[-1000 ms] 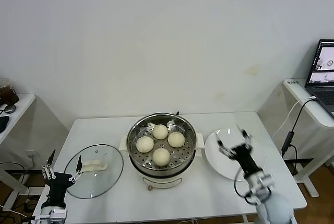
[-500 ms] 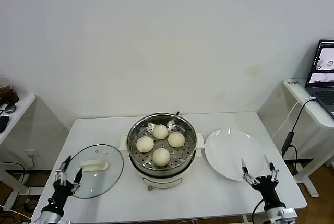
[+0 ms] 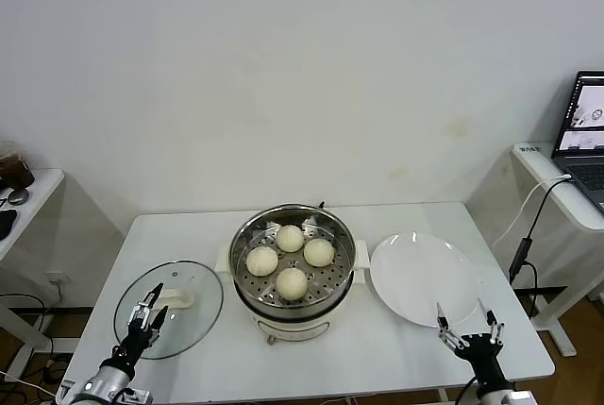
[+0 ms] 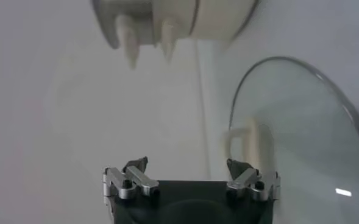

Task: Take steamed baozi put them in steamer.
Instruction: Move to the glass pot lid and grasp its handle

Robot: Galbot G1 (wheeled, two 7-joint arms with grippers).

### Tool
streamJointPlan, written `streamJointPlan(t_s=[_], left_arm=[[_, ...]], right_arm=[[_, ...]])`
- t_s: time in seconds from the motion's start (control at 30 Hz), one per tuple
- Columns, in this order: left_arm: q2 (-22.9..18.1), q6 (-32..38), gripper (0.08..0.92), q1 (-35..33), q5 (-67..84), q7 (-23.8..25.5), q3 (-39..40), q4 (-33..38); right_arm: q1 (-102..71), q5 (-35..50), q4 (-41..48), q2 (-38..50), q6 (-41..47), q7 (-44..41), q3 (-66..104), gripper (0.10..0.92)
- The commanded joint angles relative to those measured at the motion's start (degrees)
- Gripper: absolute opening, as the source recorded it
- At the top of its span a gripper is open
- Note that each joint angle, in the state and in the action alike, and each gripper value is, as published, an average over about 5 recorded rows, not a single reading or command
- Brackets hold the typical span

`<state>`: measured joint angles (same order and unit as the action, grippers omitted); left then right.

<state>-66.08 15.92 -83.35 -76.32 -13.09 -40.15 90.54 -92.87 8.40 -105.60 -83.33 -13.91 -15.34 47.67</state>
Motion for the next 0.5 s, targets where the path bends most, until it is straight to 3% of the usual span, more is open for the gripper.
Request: streamJointPlan(t_s=[0.03,0.5], left_arm=[[0.9,-0.2,0.823,6.5,-4.4,0.6,2.4,-6.0],[0.5,-1.5,0.823,11.6,-4.4,0.5,3.1,-10.5]], right_arm=[[-1.1,-0.4,-0.9,-1.0,0.9,-0.1,-0.6,0.823],[-1.6,-0.4,-2.3,-1.5,2.0,-0.3,-3.0,0.823]])
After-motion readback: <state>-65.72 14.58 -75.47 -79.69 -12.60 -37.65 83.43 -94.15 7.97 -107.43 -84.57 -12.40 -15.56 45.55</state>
